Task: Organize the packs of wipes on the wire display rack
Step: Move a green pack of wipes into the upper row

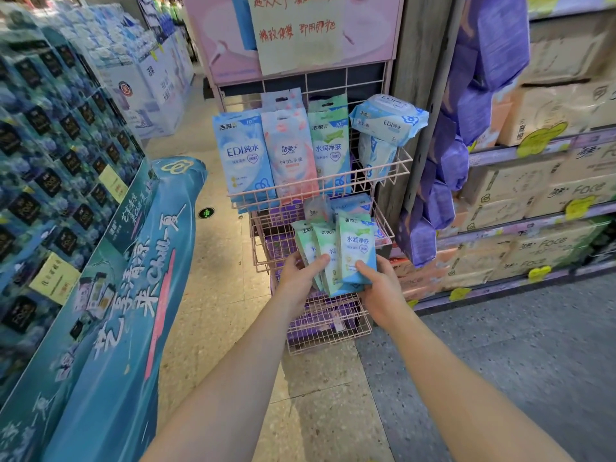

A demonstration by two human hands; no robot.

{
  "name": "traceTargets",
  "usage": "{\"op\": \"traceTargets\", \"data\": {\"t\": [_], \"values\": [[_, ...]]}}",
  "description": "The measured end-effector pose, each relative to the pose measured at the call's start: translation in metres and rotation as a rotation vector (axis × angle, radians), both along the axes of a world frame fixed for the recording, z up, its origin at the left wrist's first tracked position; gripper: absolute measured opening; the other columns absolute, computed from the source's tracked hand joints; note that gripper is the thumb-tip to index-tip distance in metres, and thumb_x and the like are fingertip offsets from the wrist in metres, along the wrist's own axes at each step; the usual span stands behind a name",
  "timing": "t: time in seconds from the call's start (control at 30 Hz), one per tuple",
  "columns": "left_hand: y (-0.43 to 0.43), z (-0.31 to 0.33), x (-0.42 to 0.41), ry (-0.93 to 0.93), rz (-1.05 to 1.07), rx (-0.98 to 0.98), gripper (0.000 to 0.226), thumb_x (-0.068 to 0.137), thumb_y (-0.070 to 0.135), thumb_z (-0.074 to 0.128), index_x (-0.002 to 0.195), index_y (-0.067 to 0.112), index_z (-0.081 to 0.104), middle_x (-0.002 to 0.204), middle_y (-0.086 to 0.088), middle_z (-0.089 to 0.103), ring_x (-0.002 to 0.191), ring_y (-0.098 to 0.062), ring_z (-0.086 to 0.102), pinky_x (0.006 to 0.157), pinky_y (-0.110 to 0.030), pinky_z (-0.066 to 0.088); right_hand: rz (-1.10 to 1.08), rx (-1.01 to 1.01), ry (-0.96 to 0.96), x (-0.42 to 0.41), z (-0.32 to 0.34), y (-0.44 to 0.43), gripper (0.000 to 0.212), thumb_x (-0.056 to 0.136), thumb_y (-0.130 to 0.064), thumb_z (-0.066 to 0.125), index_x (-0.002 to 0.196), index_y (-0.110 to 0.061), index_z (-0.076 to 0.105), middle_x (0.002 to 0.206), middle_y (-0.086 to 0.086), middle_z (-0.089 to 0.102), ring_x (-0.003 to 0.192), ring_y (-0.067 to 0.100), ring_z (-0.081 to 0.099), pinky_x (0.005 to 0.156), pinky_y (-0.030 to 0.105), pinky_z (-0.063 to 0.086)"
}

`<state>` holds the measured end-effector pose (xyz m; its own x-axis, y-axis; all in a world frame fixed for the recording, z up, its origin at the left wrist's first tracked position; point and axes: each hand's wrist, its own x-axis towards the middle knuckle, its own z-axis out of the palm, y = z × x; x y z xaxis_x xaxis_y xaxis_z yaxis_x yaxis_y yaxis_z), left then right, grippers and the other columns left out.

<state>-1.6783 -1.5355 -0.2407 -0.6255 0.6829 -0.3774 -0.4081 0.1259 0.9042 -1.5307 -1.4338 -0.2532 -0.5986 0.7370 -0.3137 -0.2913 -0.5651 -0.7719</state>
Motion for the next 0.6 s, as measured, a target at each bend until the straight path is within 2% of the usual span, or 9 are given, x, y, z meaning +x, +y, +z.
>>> {"op": "traceTargets", "data": {"t": [0.1, 0.17, 0.23, 0.3, 0.43, 0.5, 0.6], "values": [[-0.014, 0.000, -0.004, 0.020, -0.027, 0.005, 0.076, 0.079, 0.022, 0.090, 0.140, 0.019, 0.045, 0.124, -0.005, 0.074, 0.101, -0.026, 0.078, 0.086, -0.055, 0.063, 0.041, 0.019, 0.012, -0.001, 0.001, -0.009, 0.048, 0.092, -0.005, 0.070, 0.136, -0.012, 0.052, 0.130, 0.013, 0.069, 0.116, 0.034, 0.069, 0.093, 0.047, 0.058], [-0.023, 0.002, -0.007, 0.039, -0.025, 0.013, 0.076, 0.077, 0.021, 0.092, 0.139, 0.020, 0.047, 0.125, -0.005, 0.073, 0.103, -0.027, 0.077, 0.088, -0.059, 0.061, 0.067, 0.032, 0.013, -0.001, 0.003, -0.014, 0.048, 0.092, -0.005, 0.071, 0.135, -0.012, 0.052, 0.128, 0.014, 0.070, 0.115, 0.033, 0.070, 0.091, 0.047, 0.059], [-0.031, 0.008, -0.010, 0.069, -0.029, 0.022, 0.079, 0.073, 0.023, 0.094, 0.138, 0.019, 0.049, 0.125, -0.005, 0.073, 0.104, -0.027, 0.077, 0.088, -0.060, 0.061, 0.099, 0.058, 0.012, -0.002, 0.006, -0.019, 0.046, 0.091, -0.005, 0.071, 0.133, -0.011, 0.053, 0.127, 0.016, 0.070, 0.113, 0.034, 0.071, 0.088, 0.046, 0.059], [-0.037, 0.015, -0.013, 0.107, -0.043, 0.032, 0.082, 0.066, 0.028, 0.095, 0.135, 0.020, 0.051, 0.123, -0.005, 0.074, 0.104, -0.026, 0.077, 0.088, -0.058, 0.062, 0.119, 0.077, 0.001, -0.004, 0.011, -0.023, 0.045, 0.091, -0.002, 0.070, 0.132, -0.006, 0.052, 0.127, 0.019, 0.069, 0.113, 0.037, 0.069, 0.092, 0.052, 0.058], [-0.045, 0.031, -0.019, 0.185, -0.096, 0.055, 0.074, 0.067, 0.034, 0.093, 0.131, 0.024, 0.055, 0.125, -0.003, 0.074, 0.108, -0.026, 0.075, 0.092, -0.057, 0.060, 0.130, 0.158, -0.043, -0.008, 0.026, -0.029, 0.047, 0.089, 0.000, 0.071, 0.130, -0.001, 0.049, 0.126, 0.020, 0.069, 0.108, 0.036, 0.071, 0.096, 0.060, 0.053], [-0.046, 0.040, -0.021, 0.213, -0.114, 0.071, 0.072, 0.069, 0.033, 0.092, 0.131, 0.024, 0.056, 0.125, -0.004, 0.074, 0.109, -0.026, 0.075, 0.093, -0.057, 0.060, 0.140, 0.209, -0.032, -0.008, 0.034, -0.030, 0.046, 0.088, 0.000, 0.072, 0.129, -0.001, 0.051, 0.123, 0.018, 0.072, 0.106, 0.035, 0.073, 0.094, 0.058, 0.055], [-0.047, 0.055, -0.023, 0.268, -0.151, 0.099, 0.069, 0.071, 0.034, 0.092, 0.129, 0.023, 0.058, 0.124, -0.003, 0.074, 0.107, -0.022, 0.076, 0.091, -0.051, 0.062, 0.150, 0.254, 0.018, -0.010, 0.046, -0.029, 0.046, 0.086, 0.003, 0.074, 0.126, -0.003, 0.053, 0.121, 0.018, 0.073, 0.106, 0.035, 0.073, 0.083, 0.046, 0.062]]}}
